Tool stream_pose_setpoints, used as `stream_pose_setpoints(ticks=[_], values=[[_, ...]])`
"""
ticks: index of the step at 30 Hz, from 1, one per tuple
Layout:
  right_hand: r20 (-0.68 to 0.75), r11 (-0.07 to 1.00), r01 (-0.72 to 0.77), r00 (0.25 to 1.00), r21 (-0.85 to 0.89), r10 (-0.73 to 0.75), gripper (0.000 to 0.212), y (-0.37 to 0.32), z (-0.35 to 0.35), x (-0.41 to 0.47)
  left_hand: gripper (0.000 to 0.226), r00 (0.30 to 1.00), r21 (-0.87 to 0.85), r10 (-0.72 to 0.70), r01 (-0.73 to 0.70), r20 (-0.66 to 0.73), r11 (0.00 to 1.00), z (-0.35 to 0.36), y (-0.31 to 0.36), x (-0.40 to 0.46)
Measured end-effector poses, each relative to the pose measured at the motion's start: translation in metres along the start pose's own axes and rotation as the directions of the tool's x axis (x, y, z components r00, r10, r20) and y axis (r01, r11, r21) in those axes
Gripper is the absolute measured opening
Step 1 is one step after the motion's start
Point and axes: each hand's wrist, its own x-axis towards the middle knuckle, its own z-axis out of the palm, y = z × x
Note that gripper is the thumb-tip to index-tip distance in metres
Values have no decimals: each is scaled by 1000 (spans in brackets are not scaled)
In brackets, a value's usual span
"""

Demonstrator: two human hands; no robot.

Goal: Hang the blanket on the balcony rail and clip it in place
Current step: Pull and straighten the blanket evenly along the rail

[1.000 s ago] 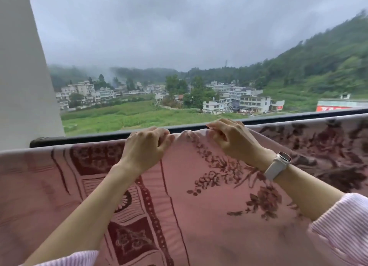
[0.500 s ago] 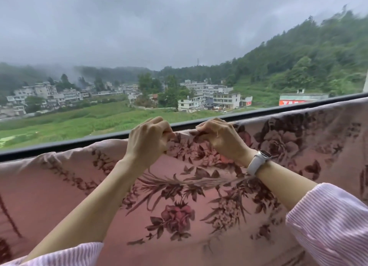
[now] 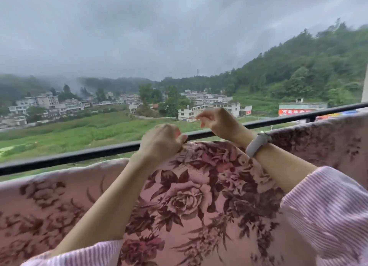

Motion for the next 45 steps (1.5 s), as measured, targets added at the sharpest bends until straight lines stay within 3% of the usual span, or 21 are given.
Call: stream_pose_setpoints(ticks=[5,8,10,13,16,19,21,25,28,31,33,35,40,45], values=[[-113,990,-12,994,-140,-4,31,89,-42,-72,39,987,-112,144,-135,70,984,30,52,11],[-57,960,71,994,-271,-90,41,131,-71,-95,31,979,-101,190,-183,67,978,48,91,22],[-11,942,109,993,-319,-118,38,156,-86,-105,21,984,-112,179,-178,-2,978,59,117,27],[-90,968,106,987,-225,-130,28,182,-99,-110,7,981,-114,134,-151,-142,982,72,138,33],[-118,992,127,985,-20,-128,17,193,-105,-103,9,963,-140,21,-61,-270,988,85,149,36],[-129,981,53,991,188,-29,3,193,-106,-95,14,923,-106,-106,72,-371,992,102,167,41],[-138,982,38,990,187,-12,4,195,-109,-88,15,901,-77,-147,126,-409,989,110,183,47],[-197,1000,9,980,11,-7,12,212,-122,-65,16,850,-46,-249,258,-465,965,112,195,71],[-127,999,15,992,-42,-20,17,226,-134,-47,18,872,-71,-246,239,-423,968,115,212,87],[-183,997,46,983,60,-35,22,252,-145,-62,29,941,-20,-45,41,-335,999,146,249,83],[-194,997,61,979,-38,-67,28,281,-155,-91,34,951,109,59,-26,-305,994,171,267,78],[-136,984,104,983,-147,-124,32,312,-169,-117,36,943,184,73,-13,-323,983,184,276,84],[-104,966,70,990,-247,-99,31,364,-212,-121,40,968,76,109,-94,-225,993,194,315,123],[16,995,-72,997,68,71,22,409,-250,-117,19,980,-50,93,-103,-177,993,219,368,168]])
